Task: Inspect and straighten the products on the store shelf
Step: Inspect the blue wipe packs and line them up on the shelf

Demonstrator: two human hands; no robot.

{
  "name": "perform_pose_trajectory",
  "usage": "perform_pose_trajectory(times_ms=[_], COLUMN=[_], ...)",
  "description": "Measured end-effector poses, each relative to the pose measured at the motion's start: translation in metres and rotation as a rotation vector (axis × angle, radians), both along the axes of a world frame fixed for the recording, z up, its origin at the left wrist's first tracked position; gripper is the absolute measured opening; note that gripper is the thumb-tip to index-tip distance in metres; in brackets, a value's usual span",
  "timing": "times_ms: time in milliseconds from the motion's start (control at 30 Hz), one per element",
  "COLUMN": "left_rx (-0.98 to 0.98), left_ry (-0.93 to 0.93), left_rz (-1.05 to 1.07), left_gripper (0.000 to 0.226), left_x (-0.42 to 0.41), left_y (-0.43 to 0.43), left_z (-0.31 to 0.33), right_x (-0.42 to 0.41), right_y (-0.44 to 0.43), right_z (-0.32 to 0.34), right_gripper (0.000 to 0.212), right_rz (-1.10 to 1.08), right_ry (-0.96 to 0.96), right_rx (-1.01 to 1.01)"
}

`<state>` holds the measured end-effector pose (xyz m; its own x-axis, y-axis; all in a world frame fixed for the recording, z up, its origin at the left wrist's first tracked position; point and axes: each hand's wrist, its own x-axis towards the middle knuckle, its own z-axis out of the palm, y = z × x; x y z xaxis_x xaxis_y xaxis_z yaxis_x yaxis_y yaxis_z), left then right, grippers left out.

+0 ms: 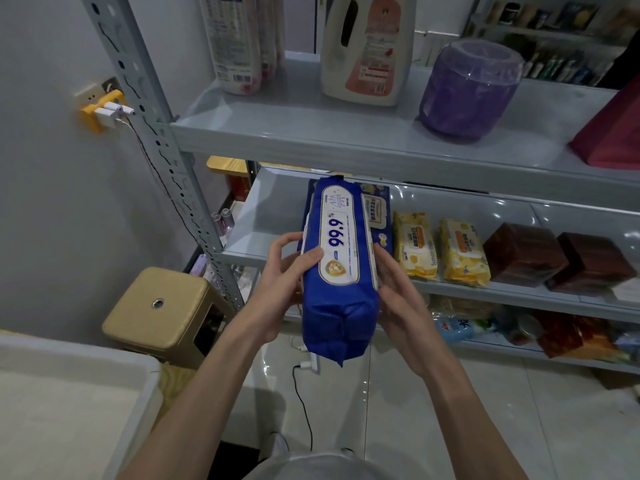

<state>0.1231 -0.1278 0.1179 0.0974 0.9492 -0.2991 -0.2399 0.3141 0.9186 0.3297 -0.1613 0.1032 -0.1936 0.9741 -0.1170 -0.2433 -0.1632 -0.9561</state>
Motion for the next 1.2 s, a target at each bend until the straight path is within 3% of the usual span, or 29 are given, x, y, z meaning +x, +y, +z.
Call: perform_pose_trajectory(times_ms=[100,233,300,433,700,900,1067,1200], left_rx=[-0.020,0.011,0.006,0.055,0.072,0.095,0.122,0.149], left_ry=[-0.020,0.006,-0.016,-0.045,0.163,0.132,0.145,0.129], left_rz=[0.021,-0.031,-0.118,-0.285,-0.185,-0.065,-0.044,-0.075], left_gripper=[0.058,0.057,0.066,0.081,0.084,0.082,0.079,0.080], left_x=[0.000,0.000,-0.004,-0.016,-0.006,0.009,0.010,0.009], left_y=[0.001,-0.003,-0.004,-0.008,-0.012,-0.008,-0.010,-0.010], left_z=[0.003,0.005,0.003,-0.014,-0.013,-0.013,-0.010,-0.009], right_x=[0.011,0.008,0.004,0.000,-0.007,-0.004,-0.002,-0.002], right_y=[-0.001,0.005,0.004,0.001,0.002,0.007,0.010,0.010], right_z=[-0.002,-0.005,-0.004,-0.001,0.001,-0.004,-0.004,-0.004], right_gripper=[0.093,0.081,0.080,0.098,0.070,0.072,0.096,0.090], right_rz=[0.136,0.098,0.049,-0.029,-0.129,-0.089,-0.092,-0.126], right_ry=[-0.053,-0.172,-0.135,-0.053,-0.008,0.021,0.045,0.075], right_rx=[0.017,0.079,0.069,0.024,0.025,-0.023,-0.065,-0.075])
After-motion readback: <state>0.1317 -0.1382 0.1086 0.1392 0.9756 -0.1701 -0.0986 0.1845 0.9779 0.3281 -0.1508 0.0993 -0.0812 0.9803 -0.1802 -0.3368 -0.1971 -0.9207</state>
